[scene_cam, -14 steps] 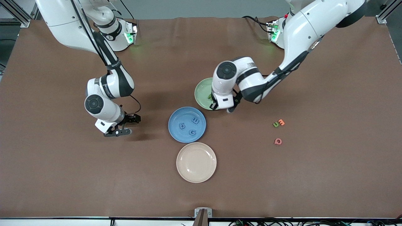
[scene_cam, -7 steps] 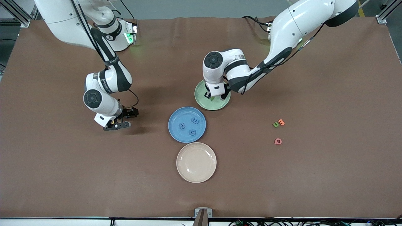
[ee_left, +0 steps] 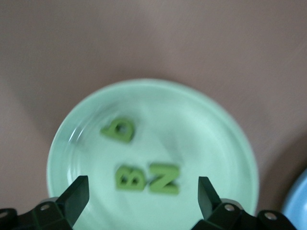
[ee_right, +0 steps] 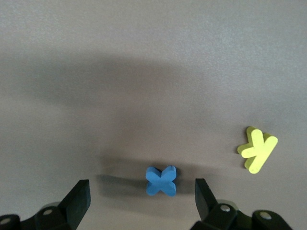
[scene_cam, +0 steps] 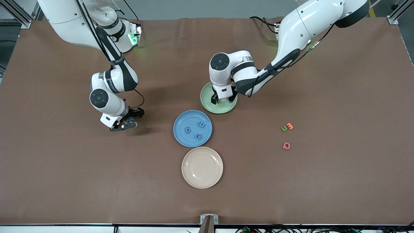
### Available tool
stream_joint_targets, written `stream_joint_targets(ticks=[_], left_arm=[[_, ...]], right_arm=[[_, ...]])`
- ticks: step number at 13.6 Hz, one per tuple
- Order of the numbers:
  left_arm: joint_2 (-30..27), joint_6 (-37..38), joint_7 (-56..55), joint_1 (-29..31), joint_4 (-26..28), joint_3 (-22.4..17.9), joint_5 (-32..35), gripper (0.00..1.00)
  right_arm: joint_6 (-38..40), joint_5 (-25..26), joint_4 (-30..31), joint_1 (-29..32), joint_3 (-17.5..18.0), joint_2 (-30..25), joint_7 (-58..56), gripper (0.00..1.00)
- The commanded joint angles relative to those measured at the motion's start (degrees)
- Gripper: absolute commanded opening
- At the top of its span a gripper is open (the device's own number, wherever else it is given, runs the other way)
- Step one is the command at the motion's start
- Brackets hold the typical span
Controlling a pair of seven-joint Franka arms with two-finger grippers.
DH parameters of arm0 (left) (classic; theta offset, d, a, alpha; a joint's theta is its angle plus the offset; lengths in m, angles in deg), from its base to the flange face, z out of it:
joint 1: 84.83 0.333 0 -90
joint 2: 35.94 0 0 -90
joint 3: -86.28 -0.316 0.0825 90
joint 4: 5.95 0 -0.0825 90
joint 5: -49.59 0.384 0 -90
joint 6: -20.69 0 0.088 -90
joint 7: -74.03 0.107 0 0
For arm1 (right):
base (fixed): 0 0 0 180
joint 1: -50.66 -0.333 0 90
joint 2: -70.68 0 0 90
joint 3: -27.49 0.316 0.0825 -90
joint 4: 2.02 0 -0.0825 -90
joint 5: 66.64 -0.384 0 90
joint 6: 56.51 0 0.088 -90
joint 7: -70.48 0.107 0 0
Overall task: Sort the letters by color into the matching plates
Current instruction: 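Move the left gripper to green n while the right gripper grasps blue x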
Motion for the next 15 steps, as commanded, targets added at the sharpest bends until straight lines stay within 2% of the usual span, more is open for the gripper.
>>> stream_joint_targets(ticks=[1,4,9,12,15], left_arm=[[-1.80,6.32,4.03,2.68,-4.13,-0.43,1.77,1.00],[-1.97,6.96,14.13,10.14,-5.73,-0.43,1.77,0.99],[-2.50,6.96,35.13,21.22,-5.47,-0.43,1.94,0.95],[-2.32,6.96,49.81,24.31,-5.12,-0.34,2.03,0.92],[-1.80,5.74,57.03,25.98,-4.85,-0.43,2.12,0.85]], right_arm=[[-0.77,3.72,1.24,-0.12,0.01,-1.40,-0.84,0.89],[-0.77,4.18,1.32,0.23,0.01,-1.39,-0.75,0.88],[-0.42,4.09,1.41,0.41,0.01,-1.22,-0.22,0.87],[-0.07,4.09,1.41,0.94,0.01,-0.69,-0.31,0.79],[0.02,4.09,1.32,1.38,0.01,-0.60,-0.22,0.68]])
